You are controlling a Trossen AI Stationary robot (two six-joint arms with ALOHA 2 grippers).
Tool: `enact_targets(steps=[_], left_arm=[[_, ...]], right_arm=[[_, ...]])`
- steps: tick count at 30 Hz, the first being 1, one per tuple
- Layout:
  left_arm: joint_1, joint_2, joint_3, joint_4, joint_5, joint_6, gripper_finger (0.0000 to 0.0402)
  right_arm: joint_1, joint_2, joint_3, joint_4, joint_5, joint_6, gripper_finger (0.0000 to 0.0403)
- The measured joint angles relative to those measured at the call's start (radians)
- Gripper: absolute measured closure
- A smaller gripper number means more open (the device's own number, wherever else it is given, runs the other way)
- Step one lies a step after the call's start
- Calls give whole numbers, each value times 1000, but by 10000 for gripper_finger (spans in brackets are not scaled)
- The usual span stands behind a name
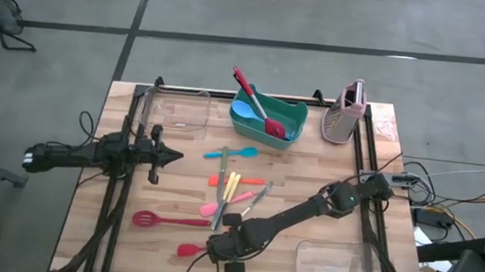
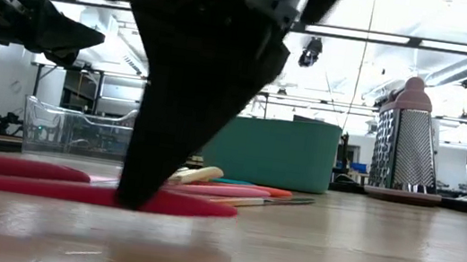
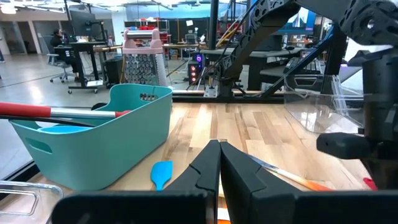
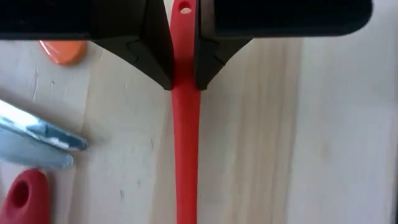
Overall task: Pick & Place Kitchen Items
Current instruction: Put the red spatula into the bottom transparent bin
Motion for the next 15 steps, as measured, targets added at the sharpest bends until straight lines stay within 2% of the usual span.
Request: enact_targets(steps=[4, 11, 15], left_arm=[[0, 0, 0, 0, 0, 0, 383], [0, 0, 0, 0, 0, 0, 383], [0, 0, 0, 0, 0, 0, 383]], right_arm=[[1, -3, 18, -35, 7, 0, 400], [0, -4, 37, -57, 6, 0, 400], [-1, 2, 16, -32, -38, 8, 397]])
